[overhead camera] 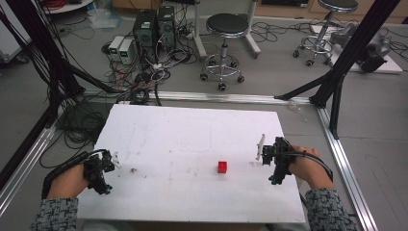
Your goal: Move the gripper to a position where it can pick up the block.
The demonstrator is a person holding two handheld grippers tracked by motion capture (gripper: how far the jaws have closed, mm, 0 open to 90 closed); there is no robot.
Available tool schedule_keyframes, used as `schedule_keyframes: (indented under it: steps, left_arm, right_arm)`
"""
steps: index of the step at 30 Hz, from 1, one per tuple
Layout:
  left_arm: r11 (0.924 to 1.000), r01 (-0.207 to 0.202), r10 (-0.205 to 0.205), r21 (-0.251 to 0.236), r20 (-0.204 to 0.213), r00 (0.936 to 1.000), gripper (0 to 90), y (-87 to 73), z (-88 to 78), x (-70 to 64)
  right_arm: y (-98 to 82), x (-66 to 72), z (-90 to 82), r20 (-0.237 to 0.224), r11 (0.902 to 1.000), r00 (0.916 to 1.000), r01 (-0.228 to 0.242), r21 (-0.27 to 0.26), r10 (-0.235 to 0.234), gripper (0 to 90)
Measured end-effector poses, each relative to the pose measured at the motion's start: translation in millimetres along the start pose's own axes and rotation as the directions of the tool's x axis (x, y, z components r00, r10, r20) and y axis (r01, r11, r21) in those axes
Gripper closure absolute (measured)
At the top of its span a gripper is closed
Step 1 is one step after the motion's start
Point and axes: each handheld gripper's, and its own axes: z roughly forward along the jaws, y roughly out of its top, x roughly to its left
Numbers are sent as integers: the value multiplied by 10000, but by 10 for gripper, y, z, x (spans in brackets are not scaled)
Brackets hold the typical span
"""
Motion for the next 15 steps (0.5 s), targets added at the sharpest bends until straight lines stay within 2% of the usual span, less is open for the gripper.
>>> schedule_keyframes:
  steps: [1, 3, 6, 9, 15]
  left_arm:
    - [10000, -10, 10, 13, -11, 10000, 216, -1, -1, 2]
    - [10000, -5, 5, 39, 2, 10000, 217, -2, 4, 7]
    - [10000, 23, -24, 36, 82, 10000, 216, -6, 15, 7]
    - [10000, 24, -24, 61, 41, 10000, 217, -9, 15, 11]
    - [10000, 48, -47, -25, 57, 10000, 216, -13, 12, 11]
  right_arm:
    - [48, -24, -25, 106, 9996, 9996, 279, 103, -280, 10]
    - [71, -31, -37, 100, 9997, 9996, 254, 53, -255, 10]
    - [143, -65, -63, 157, 9984, 9983, 561, -3, -561, 10]
    - [249, -97, -44, 187, 9922, 9921, 1238, 158, -1241, 10]
    - [382, -165, 35, 68, 9848, 9849, 1726, 184, -1727, 10]
